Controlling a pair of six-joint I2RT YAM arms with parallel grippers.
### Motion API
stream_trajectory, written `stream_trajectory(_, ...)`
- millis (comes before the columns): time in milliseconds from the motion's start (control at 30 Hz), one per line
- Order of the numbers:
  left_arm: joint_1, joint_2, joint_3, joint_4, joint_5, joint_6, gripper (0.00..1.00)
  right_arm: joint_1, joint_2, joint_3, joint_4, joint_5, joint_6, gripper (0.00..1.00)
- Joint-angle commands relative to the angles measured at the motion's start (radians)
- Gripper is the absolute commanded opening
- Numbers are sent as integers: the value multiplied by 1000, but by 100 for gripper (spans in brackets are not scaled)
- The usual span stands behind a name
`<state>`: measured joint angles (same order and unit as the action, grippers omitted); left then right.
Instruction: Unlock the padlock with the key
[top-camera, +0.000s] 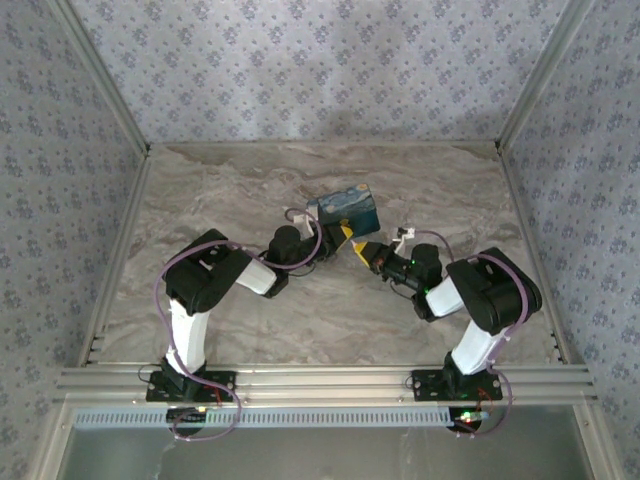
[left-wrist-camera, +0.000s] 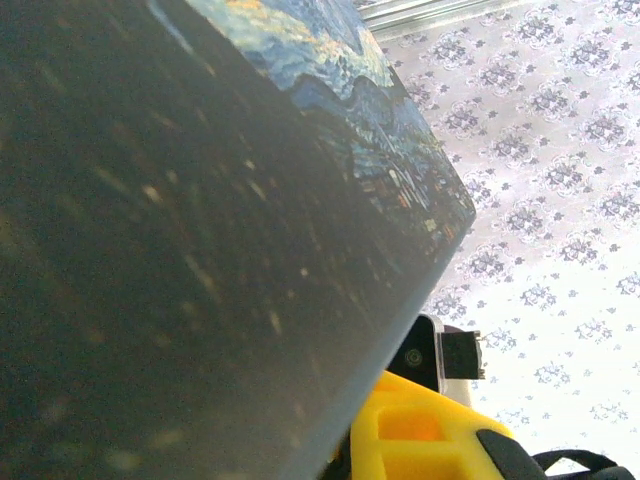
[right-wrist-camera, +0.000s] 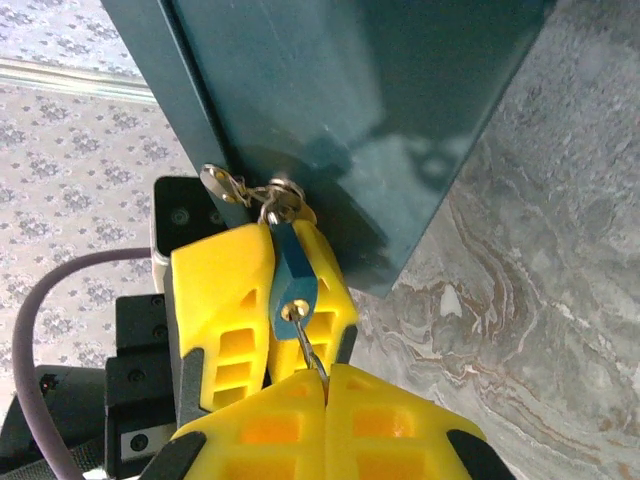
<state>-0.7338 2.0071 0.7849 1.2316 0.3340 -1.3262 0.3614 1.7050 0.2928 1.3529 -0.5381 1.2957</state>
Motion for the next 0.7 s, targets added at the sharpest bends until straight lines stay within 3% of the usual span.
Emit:
stream_trajectory(0, -26, 1, 25, 110, 90, -7, 0, -23, 18, 35, 40, 22, 6, 0)
stream_trajectory(400, -33, 5, 37, 100, 101, -8, 0, 2, 66, 83, 22, -17, -23, 0)
stream_trajectory(667, -53, -2, 67, 54, 169, 20, 0, 14, 47, 167, -106, -16, -33, 0)
